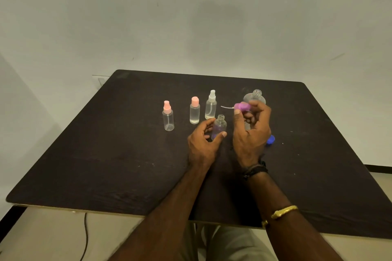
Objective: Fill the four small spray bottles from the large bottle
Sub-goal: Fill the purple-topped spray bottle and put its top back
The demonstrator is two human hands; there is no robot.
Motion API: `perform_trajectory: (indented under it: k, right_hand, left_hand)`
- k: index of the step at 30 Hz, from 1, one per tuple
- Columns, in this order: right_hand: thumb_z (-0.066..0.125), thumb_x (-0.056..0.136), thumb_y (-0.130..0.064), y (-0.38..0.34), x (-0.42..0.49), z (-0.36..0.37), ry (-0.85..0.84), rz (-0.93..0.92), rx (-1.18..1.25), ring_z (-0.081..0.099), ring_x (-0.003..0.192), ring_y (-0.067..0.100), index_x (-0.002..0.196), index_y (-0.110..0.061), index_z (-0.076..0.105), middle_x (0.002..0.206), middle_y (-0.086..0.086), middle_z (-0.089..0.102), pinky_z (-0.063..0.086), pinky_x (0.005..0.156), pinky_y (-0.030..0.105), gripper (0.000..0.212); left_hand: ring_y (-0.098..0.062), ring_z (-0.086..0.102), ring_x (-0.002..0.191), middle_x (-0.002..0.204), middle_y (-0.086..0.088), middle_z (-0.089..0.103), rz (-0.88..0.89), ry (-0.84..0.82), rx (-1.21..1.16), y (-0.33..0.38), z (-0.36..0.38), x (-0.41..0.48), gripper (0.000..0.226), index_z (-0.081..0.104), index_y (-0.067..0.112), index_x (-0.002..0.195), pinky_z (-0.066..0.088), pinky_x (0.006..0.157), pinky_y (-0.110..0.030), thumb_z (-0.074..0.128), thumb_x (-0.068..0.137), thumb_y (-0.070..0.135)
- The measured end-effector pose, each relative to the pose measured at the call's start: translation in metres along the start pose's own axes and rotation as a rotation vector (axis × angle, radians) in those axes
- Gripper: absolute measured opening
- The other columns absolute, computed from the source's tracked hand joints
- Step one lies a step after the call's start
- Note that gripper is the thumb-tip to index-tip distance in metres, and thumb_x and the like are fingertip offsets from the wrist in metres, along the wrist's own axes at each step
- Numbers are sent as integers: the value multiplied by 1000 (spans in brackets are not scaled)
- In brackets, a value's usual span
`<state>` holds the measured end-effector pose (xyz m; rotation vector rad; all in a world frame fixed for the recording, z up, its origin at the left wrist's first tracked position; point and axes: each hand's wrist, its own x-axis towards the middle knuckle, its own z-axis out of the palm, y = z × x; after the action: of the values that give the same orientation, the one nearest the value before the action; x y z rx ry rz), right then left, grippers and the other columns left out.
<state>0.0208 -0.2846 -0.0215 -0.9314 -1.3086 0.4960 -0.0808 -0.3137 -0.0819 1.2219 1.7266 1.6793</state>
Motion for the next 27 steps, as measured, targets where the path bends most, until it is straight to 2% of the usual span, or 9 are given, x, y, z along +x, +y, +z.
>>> perform_trajectory:
  k: [3,7,10,13,19,23,27]
  right_hand:
    - [71,92,-13,12,-10,-7,-38,42,-57,65,97,5,116,-25,57,106,-16,65,55,84,22,30]
    - [71,92,-16,32,-19,-12,-77,96,-150,67,88,17,104,-17,62,101,3,67,56,74,22,15]
    - [74,87,-16,40,-22,-13,-100,167,-232,67,85,17,96,-22,58,98,3,66,57,71,23,19]
    - [78,84,-18,47,-24,-16,-152,207,-311,65,81,15,90,-23,57,92,1,66,59,73,28,23]
    - [73,86,-46,49,-24,-17,-255,307,-576,59,89,19,88,-33,54,85,-7,60,54,83,43,23]
    - [71,86,-51,50,-24,-18,-270,285,-650,62,91,20,86,-32,57,84,-6,66,47,90,37,24]
    - [71,86,-52,51,-23,-17,-291,316,-691,62,93,20,85,-33,58,85,-6,68,36,87,32,23]
  left_hand:
    - [13,63,105,111,22,68,9,-11,-13,2,0,-1,55,63,21,131,51,86,-9,85,81,26]
    - [6,65,108,117,16,70,25,-27,-22,3,1,-1,56,63,21,132,53,90,-14,85,81,24]
    - [3,67,109,122,8,72,38,-29,-26,2,2,-1,59,63,16,134,55,94,-18,87,79,21]
    - [4,68,107,120,7,72,39,-32,-24,3,2,-3,58,64,14,133,54,94,-16,86,80,19]
    - [4,68,106,119,6,73,55,-48,-1,2,2,-4,57,65,13,131,53,93,-15,87,80,21]
    - [4,68,106,118,5,74,62,-59,20,3,1,-3,56,65,13,130,52,93,-12,87,79,23]
    - [5,67,105,119,5,73,61,-70,44,5,0,-3,57,65,13,131,51,92,-10,87,79,23]
